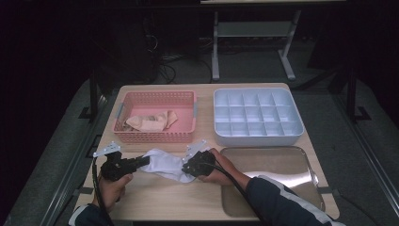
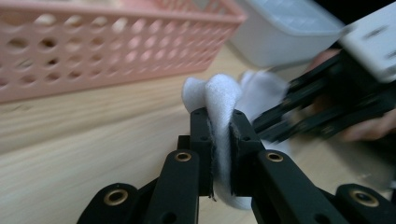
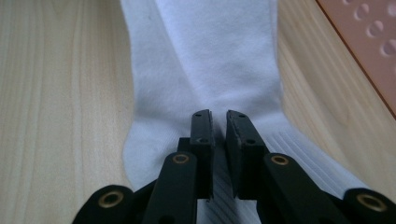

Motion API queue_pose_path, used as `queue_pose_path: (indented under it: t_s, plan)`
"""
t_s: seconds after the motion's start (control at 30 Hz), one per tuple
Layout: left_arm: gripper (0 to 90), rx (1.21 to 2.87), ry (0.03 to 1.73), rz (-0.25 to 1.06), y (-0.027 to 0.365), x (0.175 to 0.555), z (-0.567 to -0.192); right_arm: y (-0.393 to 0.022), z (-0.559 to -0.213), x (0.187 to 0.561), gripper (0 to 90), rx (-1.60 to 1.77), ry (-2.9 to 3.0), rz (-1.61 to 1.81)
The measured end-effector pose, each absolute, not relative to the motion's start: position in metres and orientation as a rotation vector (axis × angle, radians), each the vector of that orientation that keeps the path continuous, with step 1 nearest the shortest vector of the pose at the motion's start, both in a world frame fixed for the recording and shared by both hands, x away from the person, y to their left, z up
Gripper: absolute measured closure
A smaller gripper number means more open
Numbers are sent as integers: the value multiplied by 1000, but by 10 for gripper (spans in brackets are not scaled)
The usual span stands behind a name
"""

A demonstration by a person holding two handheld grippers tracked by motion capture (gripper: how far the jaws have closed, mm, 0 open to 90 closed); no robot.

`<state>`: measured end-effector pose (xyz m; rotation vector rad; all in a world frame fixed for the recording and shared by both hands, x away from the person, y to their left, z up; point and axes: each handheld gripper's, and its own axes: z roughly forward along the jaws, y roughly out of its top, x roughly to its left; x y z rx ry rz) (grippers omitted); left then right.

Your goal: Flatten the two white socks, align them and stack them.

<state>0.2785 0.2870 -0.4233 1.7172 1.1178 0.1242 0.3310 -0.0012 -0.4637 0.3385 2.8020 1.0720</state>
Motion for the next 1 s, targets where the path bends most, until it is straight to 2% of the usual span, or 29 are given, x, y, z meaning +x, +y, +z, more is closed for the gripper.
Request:
queue_pose_path:
  t_s: [0.13,0.23,0.33,0.47,0.6,1.0]
  plan:
    - [821,1689,1085,123,277,278,-415,2,-464,330,776,308,2795,1077]
    - [819,1686,1078,128,270,278,-412,2,-461,329,622,307,2781,1074]
    - [814,1678,1091,138,267,278,-410,-12,-448,331,597,344,2750,1117]
    - [810,1673,1094,152,263,277,-407,-44,-431,339,656,399,2694,1119]
    - [810,1677,1084,155,254,278,-406,-67,-432,344,723,469,2691,1079]
    - [818,1688,1053,180,205,291,-402,-75,-452,353,795,519,2709,994]
